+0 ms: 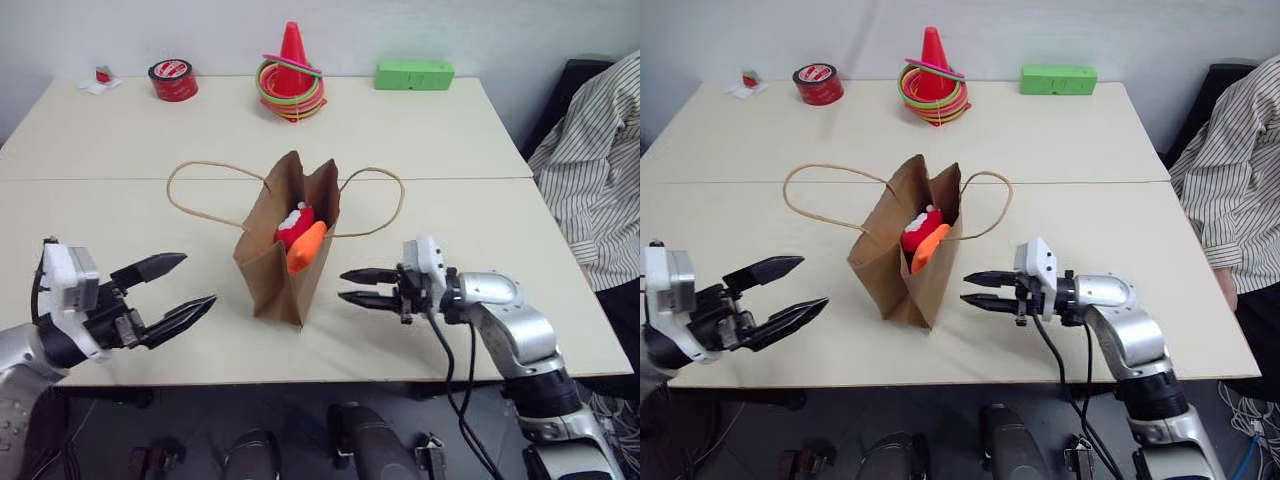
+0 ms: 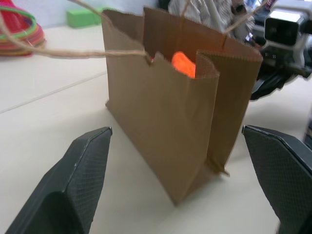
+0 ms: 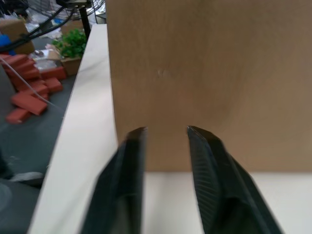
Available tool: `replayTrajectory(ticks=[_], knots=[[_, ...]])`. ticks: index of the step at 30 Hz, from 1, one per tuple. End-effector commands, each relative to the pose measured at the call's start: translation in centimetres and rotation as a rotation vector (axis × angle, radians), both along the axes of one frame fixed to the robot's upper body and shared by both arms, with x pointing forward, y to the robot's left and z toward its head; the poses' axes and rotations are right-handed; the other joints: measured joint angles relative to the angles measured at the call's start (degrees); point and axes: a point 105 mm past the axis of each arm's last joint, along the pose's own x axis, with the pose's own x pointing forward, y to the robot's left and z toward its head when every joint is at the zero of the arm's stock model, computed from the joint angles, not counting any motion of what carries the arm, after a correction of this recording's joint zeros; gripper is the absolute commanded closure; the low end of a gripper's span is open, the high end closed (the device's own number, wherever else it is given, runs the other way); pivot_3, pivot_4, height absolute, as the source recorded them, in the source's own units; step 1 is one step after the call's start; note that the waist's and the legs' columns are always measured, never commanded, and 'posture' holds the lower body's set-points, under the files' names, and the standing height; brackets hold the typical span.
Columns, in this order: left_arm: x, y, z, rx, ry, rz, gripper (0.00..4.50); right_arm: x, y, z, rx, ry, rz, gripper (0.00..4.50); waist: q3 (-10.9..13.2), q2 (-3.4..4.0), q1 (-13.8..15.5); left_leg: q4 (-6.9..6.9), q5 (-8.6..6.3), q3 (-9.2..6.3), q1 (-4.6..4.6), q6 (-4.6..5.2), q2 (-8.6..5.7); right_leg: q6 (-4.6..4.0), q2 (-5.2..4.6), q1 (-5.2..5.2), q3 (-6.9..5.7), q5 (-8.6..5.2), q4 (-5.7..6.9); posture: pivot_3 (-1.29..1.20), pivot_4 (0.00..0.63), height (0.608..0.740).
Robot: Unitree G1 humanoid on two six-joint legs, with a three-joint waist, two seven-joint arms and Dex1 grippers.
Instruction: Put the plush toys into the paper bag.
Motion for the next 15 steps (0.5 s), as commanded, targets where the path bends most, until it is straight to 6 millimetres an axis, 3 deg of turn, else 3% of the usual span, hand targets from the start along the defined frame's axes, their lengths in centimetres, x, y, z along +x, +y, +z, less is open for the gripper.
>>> replayTrajectory(ticks=[1, 10, 15], knots=[[0.3, -2.0, 0.3, 0.008, -0.073, 0.027, 0.00, 0.1, 2.2, 0.0, 0.005, -0.091, 0.028, 4.42, 0.0, -0.06, 0.0, -0.02, -0.01, -0.01, 0.13, 0.01, 0.00, -0.01, 0.01, 0.14, -0.01, 0.01, -0.02, 0.00, 0.150, 0.740], [2.5, -5.9, -0.1, -0.064, -0.121, 0.084, 0.00, 0.0, 6.5, 0.2, 0.039, -0.136, 0.094, 4.47, 0.0, -0.08, 0.0, -0.16, 0.00, -0.03, 0.47, 0.04, -0.06, 0.00, 0.01, 0.44, 0.02, 0.02, -0.02, 0.00, 0.150, 0.740], [3.6, -6.1, -0.4, -0.052, -0.132, 0.128, 0.00, 0.3, 7.4, 0.1, 0.031, -0.161, 0.096, 4.47, 0.0, -0.08, 0.0, -0.15, 0.00, 0.01, 0.48, 0.02, 0.00, -0.01, 0.03, 0.43, 0.03, 0.01, -0.01, 0.00, 0.150, 0.740]])
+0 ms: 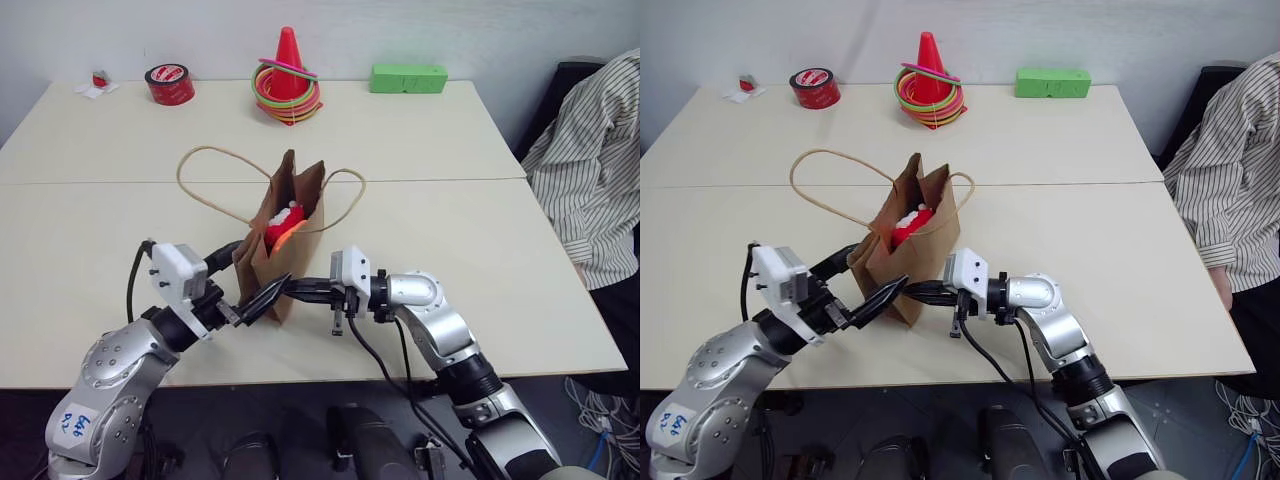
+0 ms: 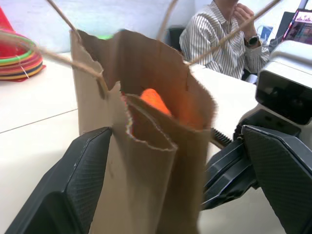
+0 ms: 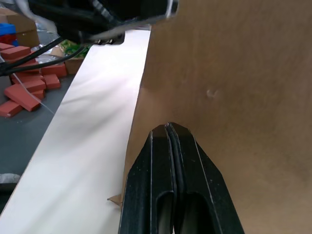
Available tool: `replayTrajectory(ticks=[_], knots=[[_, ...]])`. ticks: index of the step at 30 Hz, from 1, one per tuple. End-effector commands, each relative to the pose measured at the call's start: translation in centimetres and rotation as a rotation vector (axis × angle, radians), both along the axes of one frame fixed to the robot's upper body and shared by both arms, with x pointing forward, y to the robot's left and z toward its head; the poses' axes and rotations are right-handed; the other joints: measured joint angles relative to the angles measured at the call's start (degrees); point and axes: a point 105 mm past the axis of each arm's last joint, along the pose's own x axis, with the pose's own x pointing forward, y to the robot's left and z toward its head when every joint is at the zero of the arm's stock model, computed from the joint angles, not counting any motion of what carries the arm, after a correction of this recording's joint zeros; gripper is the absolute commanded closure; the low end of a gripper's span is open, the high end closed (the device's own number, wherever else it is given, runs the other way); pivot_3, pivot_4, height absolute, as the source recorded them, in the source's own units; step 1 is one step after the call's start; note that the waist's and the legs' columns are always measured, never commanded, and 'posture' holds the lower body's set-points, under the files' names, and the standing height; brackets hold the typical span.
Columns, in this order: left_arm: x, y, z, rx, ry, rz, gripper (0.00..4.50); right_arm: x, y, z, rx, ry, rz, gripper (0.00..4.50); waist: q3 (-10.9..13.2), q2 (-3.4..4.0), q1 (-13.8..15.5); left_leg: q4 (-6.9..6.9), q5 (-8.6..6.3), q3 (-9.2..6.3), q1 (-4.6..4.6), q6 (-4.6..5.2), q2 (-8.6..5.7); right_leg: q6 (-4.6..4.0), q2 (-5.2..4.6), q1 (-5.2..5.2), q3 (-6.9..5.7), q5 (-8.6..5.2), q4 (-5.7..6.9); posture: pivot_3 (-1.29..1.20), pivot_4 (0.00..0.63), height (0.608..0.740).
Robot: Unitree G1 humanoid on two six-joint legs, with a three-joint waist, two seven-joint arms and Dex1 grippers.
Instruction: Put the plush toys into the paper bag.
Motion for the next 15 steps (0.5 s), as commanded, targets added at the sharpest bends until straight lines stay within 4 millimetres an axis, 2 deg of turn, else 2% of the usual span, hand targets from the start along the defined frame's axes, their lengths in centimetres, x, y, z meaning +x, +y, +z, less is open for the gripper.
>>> replayTrajectory(ticks=[1, 3, 6, 11, 15], knots=[[1.2, 0.0, 0.8, -0.008, -0.057, 0.058, 0.00, -0.2, 1.0, 0.9, 0.004, -0.081, 0.027, 4.47, 0.0, 0.00, 0.2, 0.02, 0.00, 0.00, 0.00, 0.01, -0.02, 0.00, -0.01, 0.00, 0.00, 0.00, 0.01, 0.00, 0.150, 0.740], [1.8, -0.2, 0.8, -0.021, -0.050, 0.066, 0.00, -0.3, 1.2, 0.8, -0.002, -0.087, 0.033, 4.47, 0.0, -0.01, 0.2, 0.05, 0.01, -0.01, 0.00, 0.02, -0.04, 0.00, -0.02, 0.02, 0.00, 0.00, 0.02, 0.00, 0.150, 0.740], [1.9, -0.4, 0.5, -0.018, -0.044, 0.054, 0.61, -0.3, 1.2, 0.8, 0.001, -0.087, 0.029, 4.50, 0.0, -0.01, 0.2, 0.02, 0.00, -0.01, 0.00, 0.03, -0.04, 0.01, -0.03, 0.02, 0.00, 0.01, 0.01, 0.00, 0.150, 0.740], [2.2, -0.5, -0.1, 0.009, -0.017, 0.026, 2.20, -0.3, 0.4, 0.6, -0.004, -0.086, 0.023, 4.50, 0.0, -0.01, 0.2, 0.00, 0.00, 0.02, -0.01, 0.02, 0.01, 0.00, -0.02, 0.00, -0.02, 0.00, -0.01, 0.00, 0.150, 0.740], [2.5, 0.5, 0.3, 0.027, -0.024, -0.018, 3.47, -0.4, -1.3, 0.7, -0.002, -0.074, -0.010, 4.50, 0.0, -0.01, 0.2, 0.03, 0.00, 0.01, -0.01, 0.01, -0.01, 0.00, -0.03, 0.00, -0.02, 0.00, 0.00, 0.00, 0.150, 0.740]])
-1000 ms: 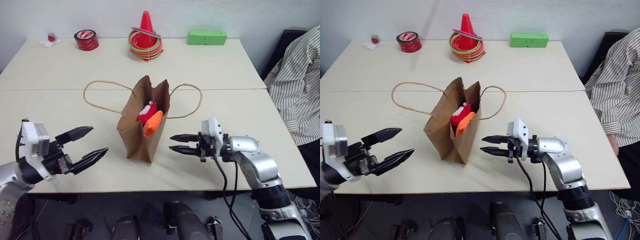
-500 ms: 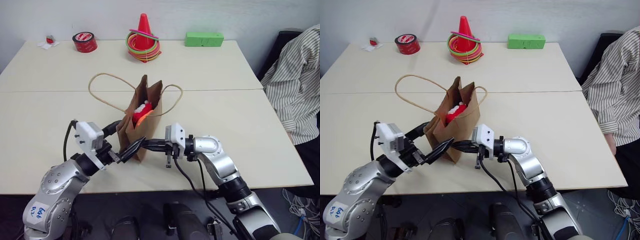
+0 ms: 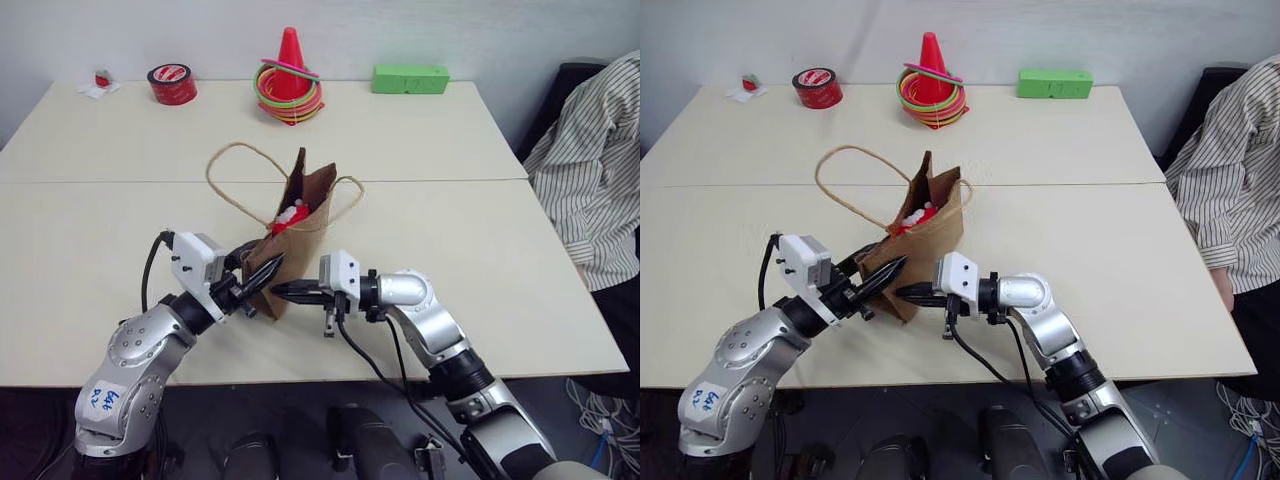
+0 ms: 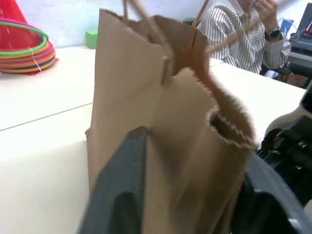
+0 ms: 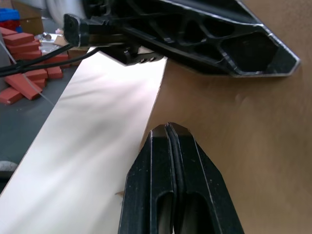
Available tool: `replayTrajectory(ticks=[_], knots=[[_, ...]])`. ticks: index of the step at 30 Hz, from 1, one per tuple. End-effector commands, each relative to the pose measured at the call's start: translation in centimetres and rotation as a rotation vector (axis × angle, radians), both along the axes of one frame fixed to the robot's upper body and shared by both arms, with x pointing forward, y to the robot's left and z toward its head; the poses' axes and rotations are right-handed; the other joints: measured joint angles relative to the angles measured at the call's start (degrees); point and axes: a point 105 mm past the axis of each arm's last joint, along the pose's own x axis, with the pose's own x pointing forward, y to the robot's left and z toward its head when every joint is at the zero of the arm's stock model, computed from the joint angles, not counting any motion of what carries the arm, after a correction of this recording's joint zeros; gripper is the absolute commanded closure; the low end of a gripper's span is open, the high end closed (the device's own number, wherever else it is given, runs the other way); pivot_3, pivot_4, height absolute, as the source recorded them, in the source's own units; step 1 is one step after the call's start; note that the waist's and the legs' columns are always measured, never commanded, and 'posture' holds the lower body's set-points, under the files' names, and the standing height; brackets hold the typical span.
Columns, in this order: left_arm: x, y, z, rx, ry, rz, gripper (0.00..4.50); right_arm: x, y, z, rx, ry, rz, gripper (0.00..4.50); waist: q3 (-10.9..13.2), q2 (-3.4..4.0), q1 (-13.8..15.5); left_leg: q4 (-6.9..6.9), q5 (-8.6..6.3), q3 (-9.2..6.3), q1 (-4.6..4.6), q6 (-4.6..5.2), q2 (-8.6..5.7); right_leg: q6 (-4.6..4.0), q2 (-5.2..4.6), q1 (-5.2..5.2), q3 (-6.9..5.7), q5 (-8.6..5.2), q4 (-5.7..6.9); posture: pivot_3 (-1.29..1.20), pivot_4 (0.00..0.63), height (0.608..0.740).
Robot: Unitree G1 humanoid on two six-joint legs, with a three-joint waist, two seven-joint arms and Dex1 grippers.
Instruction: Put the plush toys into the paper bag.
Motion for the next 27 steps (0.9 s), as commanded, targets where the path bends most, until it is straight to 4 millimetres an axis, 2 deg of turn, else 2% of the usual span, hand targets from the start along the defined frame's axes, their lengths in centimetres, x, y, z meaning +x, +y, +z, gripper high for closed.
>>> replayTrajectory(ticks=[1, 3, 7, 11, 14, 18, 20, 22, 24, 27], knots=[[-0.1, 0.8, 1.4, 0.015, -0.047, -0.081, 3.80, -0.1, -2.1, 1.6, 0.053, -0.024, -0.042, 4.50, 0.0, 0.00, 0.0, -0.02, 0.00, 0.00, 0.00, 0.00, 0.00, 0.00, 0.00, 0.00, 0.00, 0.00, 0.00, 0.00, 0.150, 0.740], [-0.3, 1.5, 1.8, 0.041, -0.042, -0.185, 4.42, -0.6, -4.5, 1.9, 0.056, -0.018, -0.058, 4.50, 0.0, 0.00, 0.2, -0.01, 0.00, -0.01, -0.02, 0.00, -0.01, 0.00, 0.00, -0.01, -0.02, 0.00, 0.00, 0.00, 0.150, 0.740], [-1.1, 2.1, 2.5, 0.126, -0.006, -0.471, 4.47, -1.6, -11.3, 2.4, 0.011, -0.010, -0.167, 4.50, 0.0, 0.03, 1.0, -0.07, -0.02, -0.02, -0.03, 0.02, -0.10, -0.01, -0.03, -0.01, -0.07, -0.02, -0.11, 0.00, 0.150, 0.740], [-1.2, 1.7, 3.0, 0.177, -0.035, -0.677, 4.47, -2.1, -16.3, 2.9, -0.048, -0.021, -0.287, 4.50, 0.0, 0.04, 1.5, -0.08, -0.07, 0.03, -0.03, 0.08, -0.32, -0.01, -0.06, -0.01, -0.08, -0.02, -0.20, 0.00, 0.150, 0.740], [-0.2, 1.6, 2.8, 0.242, -0.055, -0.776, 4.47, -2.3, -19.7, 3.5, -0.078, -0.074, -0.386, 4.50, 0.0, 0.04, 1.7, -0.07, -0.07, 0.02, -0.03, 0.08, -0.32, 0.00, 0.00, 0.00, -0.09, -0.02, -0.19, 0.00, 0.150, 0.740], [2.1, 2.2, 1.2, 0.356, -0.022, -0.814, 4.47, -2.4, -21.8, 3.8, -0.062, -0.083, -0.479, 4.50, 0.0, 0.04, 1.4, -0.07, -0.04, 0.06, 0.02, 0.04, -0.31, 0.02, 0.04, 0.00, -0.02, -0.01, -0.15, 0.00, 0.150, 0.740], [2.8, 2.5, 0.4, 0.404, -0.022, -0.817, 4.47, -2.6, -22.0, 3.4, -0.054, -0.079, -0.489, 4.50, 0.0, 0.04, 1.3, -0.06, -0.01, 0.04, 0.02, 0.00, -0.32, 0.02, 0.06, 0.00, -0.03, -0.01, -0.14, 0.00, 0.150, 0.740], [3.3, 2.7, 0.5, 0.399, -0.030, -0.800, 4.47, -2.7, -21.7, 3.1, -0.033, -0.069, -0.492, 4.50, 0.0, 0.04, 1.3, -0.08, -0.01, 0.03, 0.01, 0.00, -0.31, 0.03, 0.05, 0.00, -0.03, -0.01, -0.14, 0.00, 0.150, 0.740], [3.5, 2.9, 0.7, 0.386, -0.031, -0.761, 4.04, -2.6, -21.6, 3.3, 0.000, -0.080, -0.508, 4.50, 0.0, 0.05, 1.3, -0.08, -0.03, 0.05, 0.01, 0.02, -0.28, 0.04, 0.04, 0.00, -0.02, -0.01, -0.13, 0.00, 0.150, 0.740], [3.4, 3.8, 1.3, 0.370, -0.048, -0.661, 3.21, -2.8, -21.7, 3.3, 0.020, -0.043, -0.505, 3.87, 0.0, 0.07, 1.3, -0.07, -0.05, 0.06, -0.01, 0.05, -0.12, 0.06, -0.02, -0.01, -0.02, -0.02, -0.12, 0.00, 0.150, 0.740]])
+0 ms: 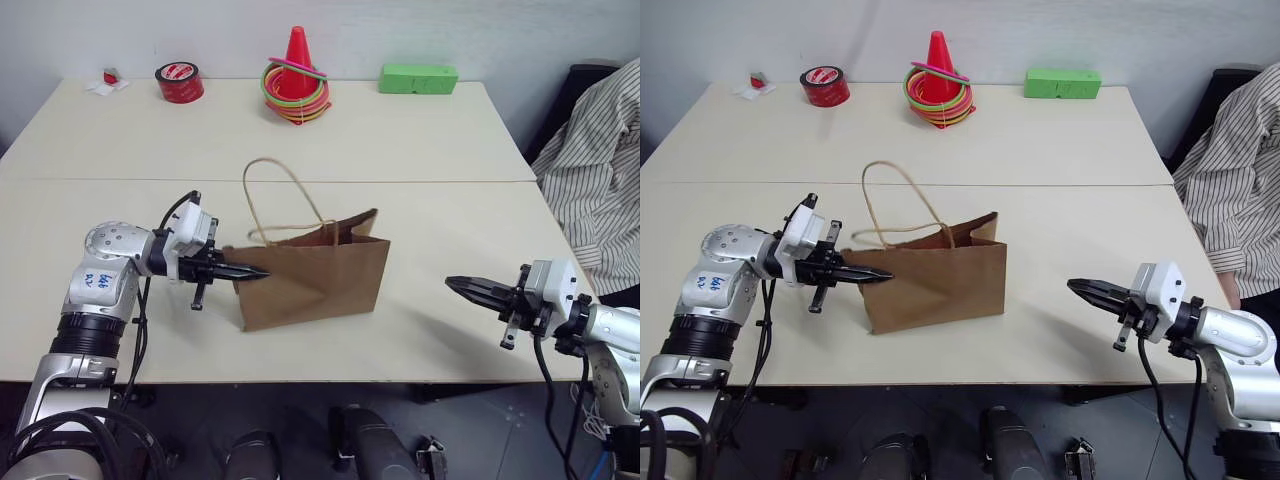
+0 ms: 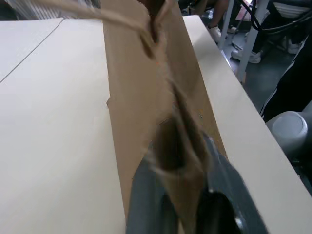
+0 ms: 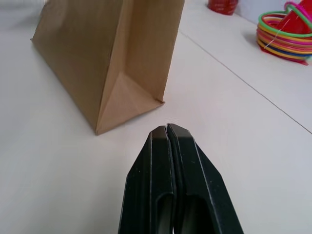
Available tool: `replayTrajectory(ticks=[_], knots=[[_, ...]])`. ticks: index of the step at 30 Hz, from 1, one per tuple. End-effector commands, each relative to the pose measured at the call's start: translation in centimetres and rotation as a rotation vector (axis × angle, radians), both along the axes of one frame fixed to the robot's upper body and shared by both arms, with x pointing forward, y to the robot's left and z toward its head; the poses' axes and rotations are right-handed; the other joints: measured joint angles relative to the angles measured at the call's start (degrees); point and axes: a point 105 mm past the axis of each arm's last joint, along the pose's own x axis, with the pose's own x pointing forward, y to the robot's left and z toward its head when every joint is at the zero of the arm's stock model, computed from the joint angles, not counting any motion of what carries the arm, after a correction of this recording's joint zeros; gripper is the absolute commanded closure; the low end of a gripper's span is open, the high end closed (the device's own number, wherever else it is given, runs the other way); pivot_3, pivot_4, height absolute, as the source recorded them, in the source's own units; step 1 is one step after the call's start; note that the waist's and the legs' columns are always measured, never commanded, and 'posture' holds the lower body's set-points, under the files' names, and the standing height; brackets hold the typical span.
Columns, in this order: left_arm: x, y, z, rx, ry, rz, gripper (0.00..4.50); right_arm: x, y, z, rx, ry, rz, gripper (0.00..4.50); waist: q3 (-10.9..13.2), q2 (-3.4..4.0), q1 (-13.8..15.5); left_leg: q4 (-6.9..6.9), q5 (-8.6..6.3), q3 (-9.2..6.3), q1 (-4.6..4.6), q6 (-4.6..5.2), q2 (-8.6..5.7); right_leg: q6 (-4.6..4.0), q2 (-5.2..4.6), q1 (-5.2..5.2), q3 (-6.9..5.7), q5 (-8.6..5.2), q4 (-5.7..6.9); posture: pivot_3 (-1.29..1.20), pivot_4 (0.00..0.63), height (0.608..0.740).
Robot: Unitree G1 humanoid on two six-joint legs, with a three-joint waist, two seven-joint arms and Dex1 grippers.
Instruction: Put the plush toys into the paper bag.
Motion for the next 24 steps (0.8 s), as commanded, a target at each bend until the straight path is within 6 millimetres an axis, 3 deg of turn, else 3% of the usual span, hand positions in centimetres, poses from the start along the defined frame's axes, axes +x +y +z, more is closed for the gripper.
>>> replayTrajectory(ticks=[1, 10, 11, 17, 24], knots=[[-0.2, 1.7, 1.4, -0.025, -0.066, 0.119, 2.84, -0.5, -0.3, 1.0, 0.027, -0.015, 0.007, 3.49, 0.0, 0.01, 0.0, 0.00, -0.01, 0.01, 0.00, 0.01, 0.04, 0.00, 0.01, 0.00, 0.00, 0.00, 0.00, 0.00, 0.150, 0.740], [-2.2, 8.9, 1.5, -0.028, -0.167, 0.481, 0.01, 0.9, -2.5, 2.5, -0.026, -0.044, -0.021, 0.34, 0.0, 0.05, 0.1, 0.02, -0.03, 0.08, 0.11, 0.06, 0.12, -0.01, -0.03, 0.01, 0.03, 0.00, 0.07, 0.00, 0.150, 0.740], [-2.4, 9.7, 1.6, -0.026, -0.184, 0.522, 0.00, 1.1, -2.7, 2.6, -0.033, -0.048, -0.021, 0.04, 0.0, 0.05, 0.1, 0.01, -0.03, 0.08, 0.12, 0.07, 0.10, -0.02, -0.04, 0.01, 0.03, 0.00, 0.07, 0.00, 0.150, 0.740], [-5.0, 13.3, 0.8, 0.034, -0.236, 0.711, 0.00, 2.0, -3.3, 4.3, -0.068, -0.085, 0.010, 0.04, 0.1, 0.11, -0.2, -0.03, -0.13, 0.18, 0.13, 0.16, 0.14, -0.03, -0.08, -0.01, 0.05, -0.01, 0.03, 0.00, 0.150, 0.740], [-6.2, 14.1, 0.1, 0.043, -0.248, 0.789, 0.00, 3.2, -3.3, 4.3, -0.106, -0.090, 0.046, 0.04, 0.1, 0.13, 0.2, -0.06, -0.18, 0.25, 0.17, 0.15, 0.20, -0.08, -0.04, -0.02, 0.03, -0.03, -0.04, 0.00, 0.150, 0.740]])
